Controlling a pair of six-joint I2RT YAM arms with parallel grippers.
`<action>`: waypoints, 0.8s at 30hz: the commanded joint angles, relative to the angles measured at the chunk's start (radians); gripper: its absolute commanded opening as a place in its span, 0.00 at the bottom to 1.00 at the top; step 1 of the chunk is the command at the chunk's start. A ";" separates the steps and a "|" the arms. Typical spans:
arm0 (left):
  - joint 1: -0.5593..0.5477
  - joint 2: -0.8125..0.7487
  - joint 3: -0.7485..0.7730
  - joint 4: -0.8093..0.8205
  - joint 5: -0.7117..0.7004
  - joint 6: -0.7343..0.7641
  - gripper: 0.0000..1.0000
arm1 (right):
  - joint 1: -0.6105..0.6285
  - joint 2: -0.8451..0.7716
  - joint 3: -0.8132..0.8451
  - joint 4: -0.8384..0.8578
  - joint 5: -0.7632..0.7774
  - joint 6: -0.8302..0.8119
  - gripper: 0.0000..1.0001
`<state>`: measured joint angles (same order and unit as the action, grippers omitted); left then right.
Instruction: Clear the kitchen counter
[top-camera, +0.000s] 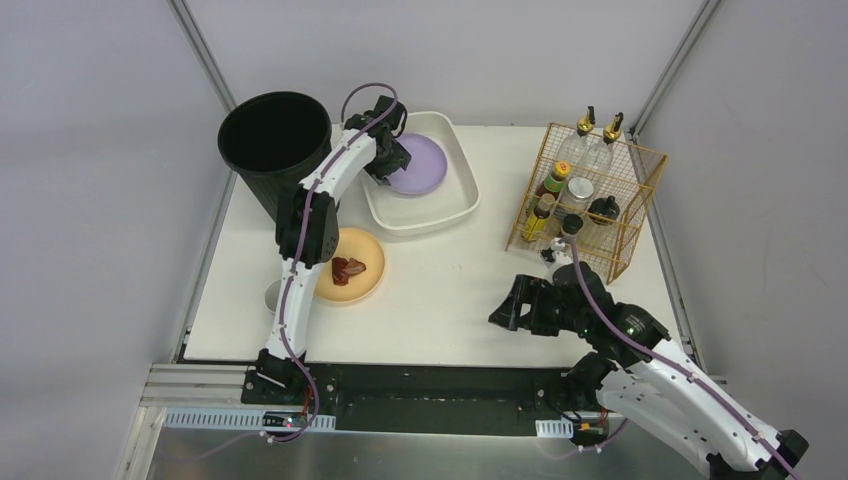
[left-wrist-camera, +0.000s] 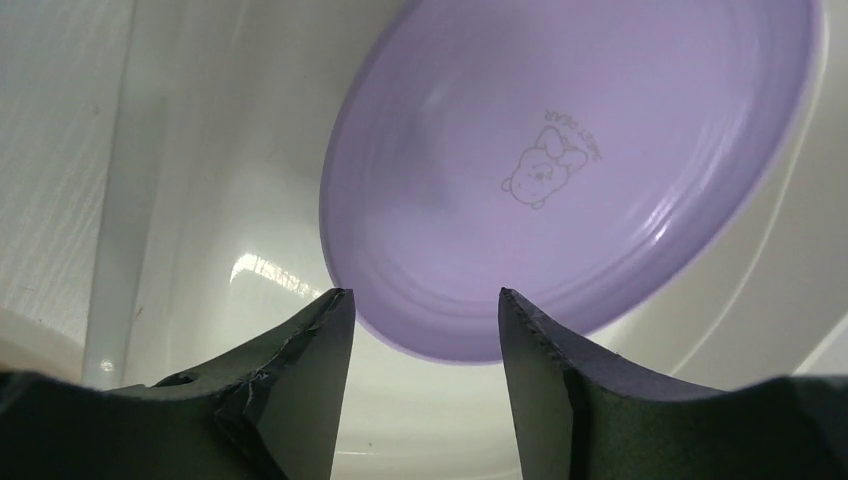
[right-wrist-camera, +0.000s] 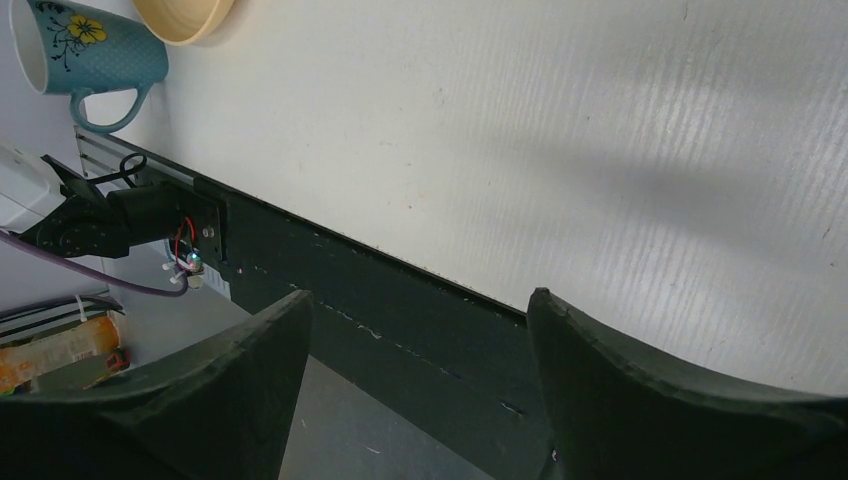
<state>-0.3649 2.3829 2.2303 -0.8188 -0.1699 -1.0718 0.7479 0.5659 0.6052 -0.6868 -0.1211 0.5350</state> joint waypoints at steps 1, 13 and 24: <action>-0.006 -0.062 0.024 -0.007 0.082 0.064 0.56 | 0.005 0.020 0.031 0.005 -0.008 -0.010 0.82; -0.081 -0.310 -0.136 -0.008 0.082 0.242 0.56 | 0.004 0.135 0.064 0.092 -0.058 -0.025 0.83; -0.149 -0.607 -0.344 -0.080 -0.028 0.393 0.56 | 0.009 0.267 0.090 0.214 -0.081 -0.007 0.82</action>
<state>-0.4988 1.9099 1.9617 -0.8295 -0.1184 -0.7616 0.7494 0.8036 0.6487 -0.5575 -0.1764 0.5198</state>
